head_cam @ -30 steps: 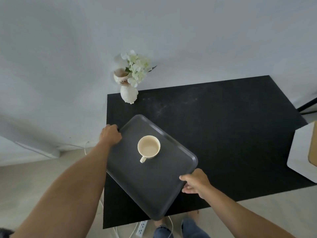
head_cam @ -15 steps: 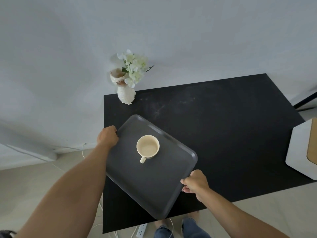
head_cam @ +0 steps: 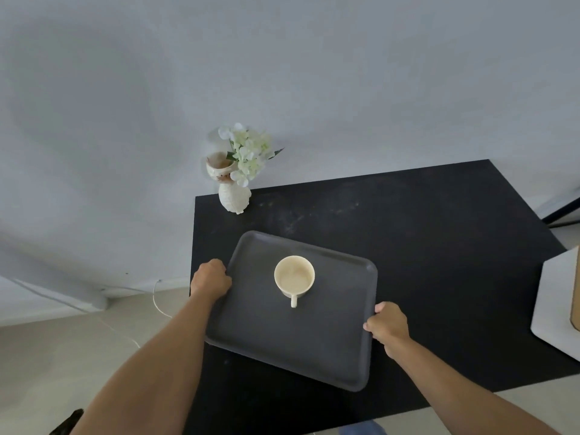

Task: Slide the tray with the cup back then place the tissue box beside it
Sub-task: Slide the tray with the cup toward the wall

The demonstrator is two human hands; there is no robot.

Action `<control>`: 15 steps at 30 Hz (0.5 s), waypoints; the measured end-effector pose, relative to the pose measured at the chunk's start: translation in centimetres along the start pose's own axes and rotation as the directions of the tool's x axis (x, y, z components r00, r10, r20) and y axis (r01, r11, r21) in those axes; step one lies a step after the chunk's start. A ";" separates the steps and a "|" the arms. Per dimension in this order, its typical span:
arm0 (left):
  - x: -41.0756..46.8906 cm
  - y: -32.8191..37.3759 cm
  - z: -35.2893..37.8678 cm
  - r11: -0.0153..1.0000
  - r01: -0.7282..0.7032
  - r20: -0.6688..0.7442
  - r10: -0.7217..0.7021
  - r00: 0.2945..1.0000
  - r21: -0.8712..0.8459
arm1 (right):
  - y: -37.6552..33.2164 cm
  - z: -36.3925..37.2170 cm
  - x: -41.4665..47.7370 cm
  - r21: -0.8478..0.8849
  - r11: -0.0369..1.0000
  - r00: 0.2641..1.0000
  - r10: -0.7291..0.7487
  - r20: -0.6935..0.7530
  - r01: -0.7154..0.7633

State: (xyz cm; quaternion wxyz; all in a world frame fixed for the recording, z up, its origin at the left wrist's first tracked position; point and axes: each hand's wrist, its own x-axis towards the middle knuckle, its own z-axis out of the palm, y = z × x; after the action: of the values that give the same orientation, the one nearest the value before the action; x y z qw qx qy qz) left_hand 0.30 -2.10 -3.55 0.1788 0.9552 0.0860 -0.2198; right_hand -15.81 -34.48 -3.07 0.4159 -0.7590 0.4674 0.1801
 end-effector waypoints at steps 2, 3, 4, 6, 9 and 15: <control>-0.4 0.6 0.3 0.999 0.015 0.021 -0.015 1.000 -0.028 | -0.9 -1.3 1.2 -0.016 1.000 1.000 -0.003 -0.018 0.003; -0.6 1.0 0.5 0.999 0.025 0.030 -0.024 0.999 -0.047 | -1.4 -1.9 2.0 -0.023 1.000 1.000 -0.003 -0.028 0.003; -0.9 1.4 0.7 0.997 0.038 0.038 -0.035 0.999 -0.066 | -1.8 -2.5 2.7 -0.028 1.000 0.999 -0.008 -0.031 0.007; -1.1 2.2 1.2 0.993 0.063 0.049 -0.059 0.997 -0.095 | -2.6 -3.6 4.2 -0.048 0.998 0.999 -0.035 -0.017 0.034; -0.9 3.6 1.8 0.990 0.083 0.052 -0.078 0.996 -0.113 | -3.9 -5.1 6.6 -0.100 0.993 0.998 -0.068 0.008 0.069; 0.5 6.6 2.6 0.983 0.121 -0.002 -0.123 0.992 -0.136 | -7.3 -8.0 10.8 -0.187 0.972 0.990 -0.137 0.029 0.140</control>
State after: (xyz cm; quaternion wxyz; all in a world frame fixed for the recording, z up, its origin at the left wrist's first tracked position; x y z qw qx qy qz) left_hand 1.36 -9.16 -3.96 0.2291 0.9349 0.1599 -0.2191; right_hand -5.03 -45.32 -2.12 0.3572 -0.8243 0.3909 0.2002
